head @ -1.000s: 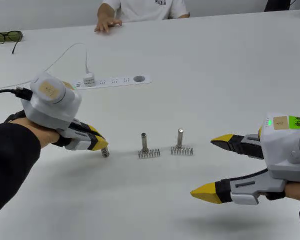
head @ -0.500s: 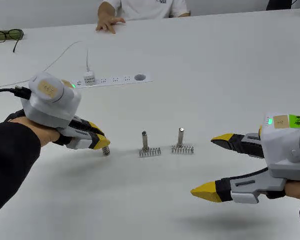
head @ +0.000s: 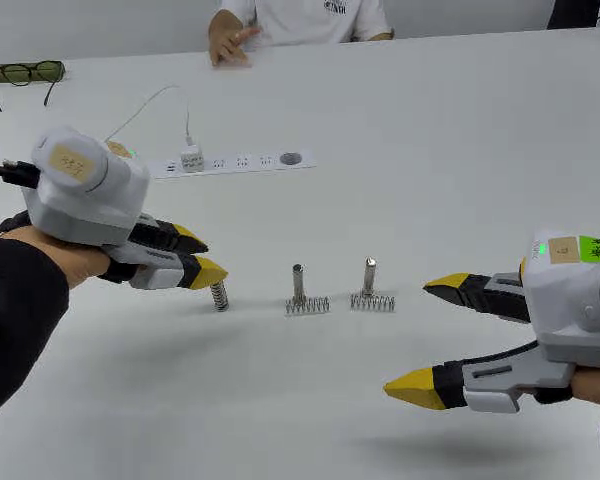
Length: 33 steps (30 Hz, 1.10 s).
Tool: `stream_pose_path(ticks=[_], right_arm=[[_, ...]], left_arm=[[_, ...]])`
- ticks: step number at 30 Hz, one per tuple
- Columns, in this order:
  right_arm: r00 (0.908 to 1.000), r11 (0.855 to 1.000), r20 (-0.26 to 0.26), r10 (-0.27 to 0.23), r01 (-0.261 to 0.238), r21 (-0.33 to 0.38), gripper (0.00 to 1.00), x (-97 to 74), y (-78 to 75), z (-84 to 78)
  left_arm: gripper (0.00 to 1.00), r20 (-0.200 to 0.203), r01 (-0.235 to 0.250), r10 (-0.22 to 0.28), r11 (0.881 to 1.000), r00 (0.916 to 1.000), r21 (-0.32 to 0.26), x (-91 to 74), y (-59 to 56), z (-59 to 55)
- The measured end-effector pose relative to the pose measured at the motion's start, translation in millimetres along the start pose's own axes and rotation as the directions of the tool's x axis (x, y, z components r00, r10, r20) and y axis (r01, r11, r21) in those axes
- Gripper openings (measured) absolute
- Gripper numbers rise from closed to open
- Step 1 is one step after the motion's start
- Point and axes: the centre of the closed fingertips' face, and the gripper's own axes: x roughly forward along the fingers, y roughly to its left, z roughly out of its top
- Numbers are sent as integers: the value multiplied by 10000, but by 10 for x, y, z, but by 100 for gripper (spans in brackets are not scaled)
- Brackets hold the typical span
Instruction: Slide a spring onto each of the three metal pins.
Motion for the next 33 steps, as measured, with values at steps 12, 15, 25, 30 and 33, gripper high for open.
stream_pose_path(ticks=[12, 15, 25, 30, 33], right_arm=[[9999, 9999, 76, 89, -88, -106, 75, 9, 31, 41], [9999, 9999, 104, 83, -82, -125, 75, 2, 30, 51], [9998, 9999, 209, 48, -45, -108, 74, -26, 10, 64], [9997, 10000, 251, 37, -35, -73, 74, -32, -5, 66], [9997, 10000, 252, 47, -45, -58, 74, -34, -4, 62]], left_arm=[[27, 336, 279, -294, 9987, 9990, 434, -121, -338, 139], [27, 286, 459, -477, 9971, 9985, 606, -71, -451, 163], [25, -284, 1064, -1037, 9871, 9942, 1193, 199, -650, 163], [23, -665, 1198, -1115, 9831, 9915, 1383, 334, -643, 148], [22, -917, 1255, -1125, 9805, 9894, 1513, 399, -624, 142]])
